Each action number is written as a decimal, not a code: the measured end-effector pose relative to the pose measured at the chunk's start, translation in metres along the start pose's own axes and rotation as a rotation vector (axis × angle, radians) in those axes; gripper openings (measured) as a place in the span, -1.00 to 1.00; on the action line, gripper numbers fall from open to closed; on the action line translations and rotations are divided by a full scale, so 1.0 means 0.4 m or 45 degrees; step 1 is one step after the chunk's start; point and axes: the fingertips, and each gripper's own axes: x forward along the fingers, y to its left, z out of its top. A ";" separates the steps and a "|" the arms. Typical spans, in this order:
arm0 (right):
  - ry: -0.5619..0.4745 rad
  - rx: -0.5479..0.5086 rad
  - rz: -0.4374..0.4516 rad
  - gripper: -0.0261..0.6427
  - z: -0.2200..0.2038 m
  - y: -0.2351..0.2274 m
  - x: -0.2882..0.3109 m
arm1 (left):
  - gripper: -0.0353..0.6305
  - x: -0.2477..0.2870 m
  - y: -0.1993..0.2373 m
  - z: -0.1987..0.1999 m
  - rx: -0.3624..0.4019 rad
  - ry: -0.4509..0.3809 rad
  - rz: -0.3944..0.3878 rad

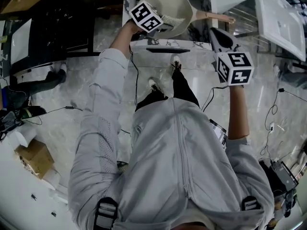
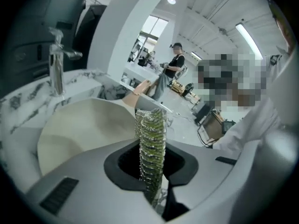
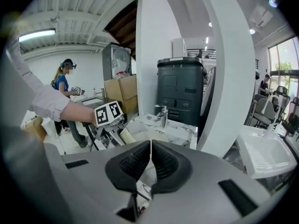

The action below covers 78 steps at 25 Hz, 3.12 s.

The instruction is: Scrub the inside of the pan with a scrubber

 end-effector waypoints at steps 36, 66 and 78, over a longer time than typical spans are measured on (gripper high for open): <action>-0.471 -0.135 -0.232 -0.81 0.266 0.270 -0.389 | -0.69 -0.663 -0.530 0.084 0.255 -1.018 1.031; -0.606 -0.306 -0.210 -0.82 0.397 0.368 -0.453 | -0.69 -0.857 -0.646 0.087 0.416 -1.078 1.328; -0.593 -0.310 -0.206 -0.82 0.402 0.361 -0.432 | -0.69 -0.852 -0.625 0.093 0.410 -1.060 1.306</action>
